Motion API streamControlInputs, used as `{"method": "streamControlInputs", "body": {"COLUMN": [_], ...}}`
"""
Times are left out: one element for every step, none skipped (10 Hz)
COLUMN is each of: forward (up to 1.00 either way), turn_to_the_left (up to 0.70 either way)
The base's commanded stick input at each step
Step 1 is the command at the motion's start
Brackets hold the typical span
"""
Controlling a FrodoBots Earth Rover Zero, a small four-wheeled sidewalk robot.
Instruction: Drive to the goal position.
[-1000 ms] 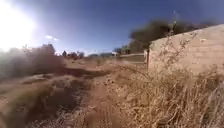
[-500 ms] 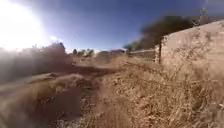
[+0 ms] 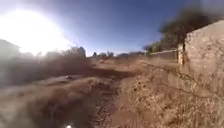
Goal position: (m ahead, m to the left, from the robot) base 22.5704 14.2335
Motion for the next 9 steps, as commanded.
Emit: {"method": "streamControlInputs", "body": {"forward": [0.5, 0.5, 0.5, 0.5, 0.5, 0.5, 0.5, 0.5, 0.5], "turn_to_the_left": [0.24, 0.0, 0.0, 0.0, 0.0, 0.0, 0.0, 0.0, 0.0]}}
